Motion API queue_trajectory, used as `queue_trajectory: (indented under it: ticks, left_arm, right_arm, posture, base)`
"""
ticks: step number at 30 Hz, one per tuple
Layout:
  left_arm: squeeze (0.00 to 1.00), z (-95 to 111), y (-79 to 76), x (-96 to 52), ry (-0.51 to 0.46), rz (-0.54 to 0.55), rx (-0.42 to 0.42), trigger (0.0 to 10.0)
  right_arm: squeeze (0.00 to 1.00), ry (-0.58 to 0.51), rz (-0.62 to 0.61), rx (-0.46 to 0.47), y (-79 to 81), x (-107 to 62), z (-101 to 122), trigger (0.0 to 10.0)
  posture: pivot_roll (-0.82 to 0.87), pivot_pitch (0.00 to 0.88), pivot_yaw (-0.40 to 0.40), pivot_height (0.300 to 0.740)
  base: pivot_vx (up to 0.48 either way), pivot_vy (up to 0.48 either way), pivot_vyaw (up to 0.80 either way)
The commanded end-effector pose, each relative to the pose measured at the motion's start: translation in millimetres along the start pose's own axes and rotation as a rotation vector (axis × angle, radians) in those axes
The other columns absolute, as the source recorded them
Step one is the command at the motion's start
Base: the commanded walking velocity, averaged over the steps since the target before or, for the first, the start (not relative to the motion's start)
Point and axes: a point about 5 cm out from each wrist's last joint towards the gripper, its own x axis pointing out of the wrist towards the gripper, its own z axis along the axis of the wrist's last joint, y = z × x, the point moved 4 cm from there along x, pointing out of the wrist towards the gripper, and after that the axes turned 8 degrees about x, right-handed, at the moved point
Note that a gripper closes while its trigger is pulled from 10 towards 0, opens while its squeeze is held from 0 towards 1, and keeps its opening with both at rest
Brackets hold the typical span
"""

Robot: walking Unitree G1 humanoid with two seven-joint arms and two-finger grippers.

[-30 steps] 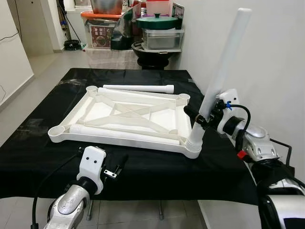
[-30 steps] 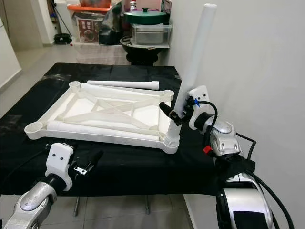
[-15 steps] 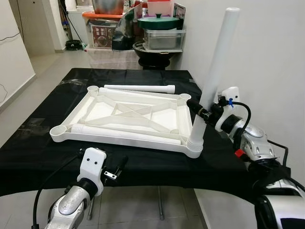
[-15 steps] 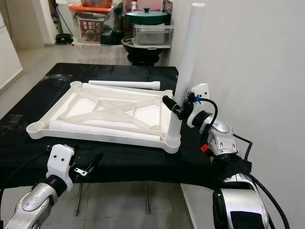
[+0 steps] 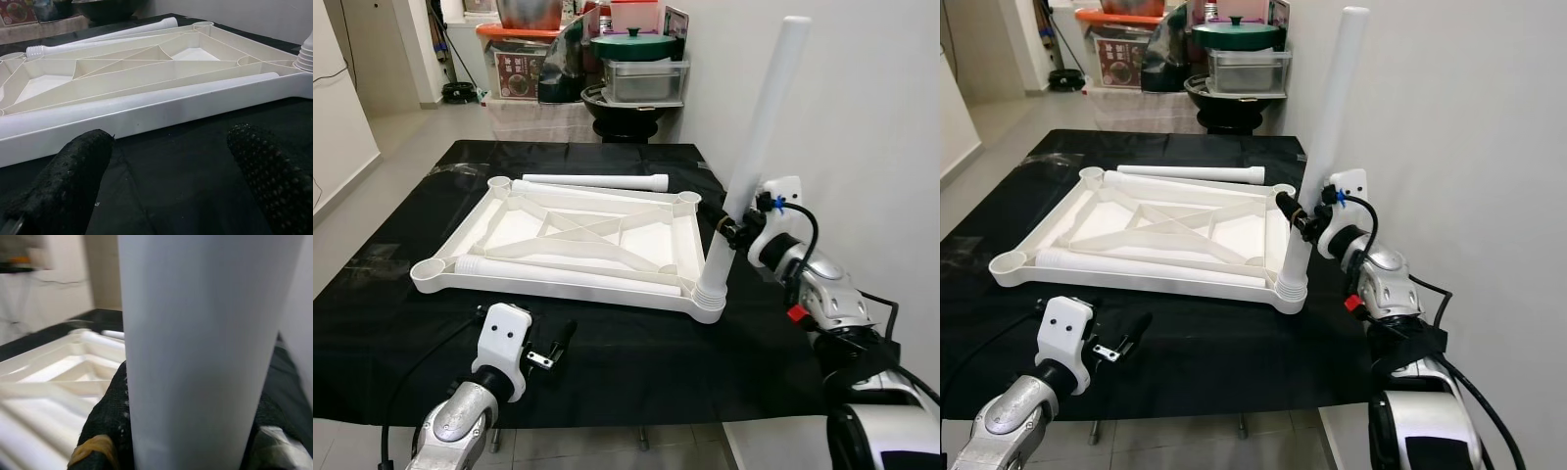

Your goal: Building children table

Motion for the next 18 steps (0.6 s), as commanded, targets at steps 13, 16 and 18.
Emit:
queue_trajectory:
  ticks: [13,16,18]
  left_arm:
    - [0.0,-5,-2.9,0.7,0.011,-0.002,0.008,10.0]
    - [0.0,-5,-3.7,0.9,0.012,-0.002,0.007,10.0]
    - [0.0,-6,-3.7,1.4,0.012,0.001,0.007,10.0]
  right_arm:
    - [0.0,0.016,-0.364,0.073,-14.5,-18.2,-27,0.0]
    - [0.0,0.025,-0.389,0.065,-5.2,-23.0,-33,0.0]
    - [0.0,0.063,-0.412,0.058,5.6,-26.0,-43,0.0]
  posture:
    - [0.07,0.0,-0.079,0.74]
    - [0.07,0.0,-0.079,0.74]
    - [0.07,0.0,-0.08,0.74]
  base:
    - [0.0,0.0,0.0]
    - [0.0,0.0,0.0]
    - [0.0,0.0,0.0]
